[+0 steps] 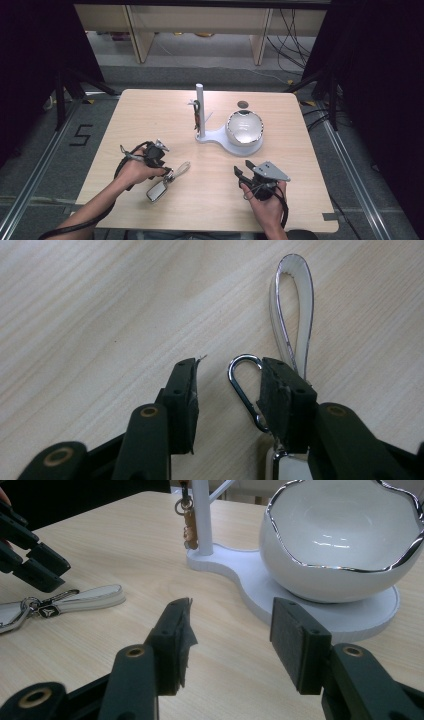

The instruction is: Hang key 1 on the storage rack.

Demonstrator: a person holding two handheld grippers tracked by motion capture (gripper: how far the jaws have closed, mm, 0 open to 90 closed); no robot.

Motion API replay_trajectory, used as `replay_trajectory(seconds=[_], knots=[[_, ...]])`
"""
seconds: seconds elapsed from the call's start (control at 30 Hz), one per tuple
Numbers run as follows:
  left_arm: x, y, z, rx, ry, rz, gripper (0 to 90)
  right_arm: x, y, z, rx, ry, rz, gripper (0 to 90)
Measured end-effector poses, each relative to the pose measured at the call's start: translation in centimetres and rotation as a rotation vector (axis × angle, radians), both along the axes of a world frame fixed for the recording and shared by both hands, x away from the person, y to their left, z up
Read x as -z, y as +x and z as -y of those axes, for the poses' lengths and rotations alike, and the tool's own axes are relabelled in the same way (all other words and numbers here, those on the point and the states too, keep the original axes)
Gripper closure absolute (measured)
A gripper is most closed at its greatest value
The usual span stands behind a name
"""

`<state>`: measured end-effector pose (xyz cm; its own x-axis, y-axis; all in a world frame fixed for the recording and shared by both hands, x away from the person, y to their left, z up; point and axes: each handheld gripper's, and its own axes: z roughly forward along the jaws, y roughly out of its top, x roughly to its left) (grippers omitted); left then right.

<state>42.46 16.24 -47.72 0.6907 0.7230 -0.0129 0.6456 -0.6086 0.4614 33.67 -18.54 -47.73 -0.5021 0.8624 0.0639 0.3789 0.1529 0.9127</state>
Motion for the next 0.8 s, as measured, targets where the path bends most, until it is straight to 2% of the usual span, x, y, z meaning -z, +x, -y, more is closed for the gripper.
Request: replay_trajectory(seconds=[0.13,0.23,0.37,0.43,0.53,0.67,0.7,0.77,0.8], knots=[[0.4,0.2,0.3,-0.026,0.027,-0.051,59.1,0.0,0.0,0.0,-0.006,-0.011,-0.005,51.0],[0.4,0.1,0.6,-0.057,0.01,-0.081,58.7,0.0,0.0,0.0,0.002,-0.01,-0.011,50.8],[0.0,0.0,1.1,-0.069,-0.015,-0.104,57.1,0.0,0.0,0.1,0.002,-0.013,-0.011,50.8],[-0.1,0.1,1.1,-0.043,0.023,-0.119,57.5,0.0,-0.1,0.0,0.006,-0.003,-0.026,50.7],[0.2,0.0,1.4,-0.075,0.018,-0.128,59.1,0.0,-0.1,0.0,0.005,-0.005,-0.029,50.6],[0.4,0.1,1.4,-0.075,0.032,-0.147,61.3,0.1,0.0,0.1,-0.001,-0.014,-0.024,50.4],[0.4,-0.1,1.6,-0.096,0.025,-0.158,61.7,0.1,0.0,0.1,0.003,-0.011,-0.031,50.3],[0.5,0.0,1.5,-0.064,0.048,-0.168,62.3,0.2,0.1,0.0,-0.009,-0.003,-0.018,50.3],[0.5,-0.2,1.7,-0.085,0.046,-0.177,62.3,0.2,0.1,0.0,-0.009,-0.003,-0.018,50.3]])
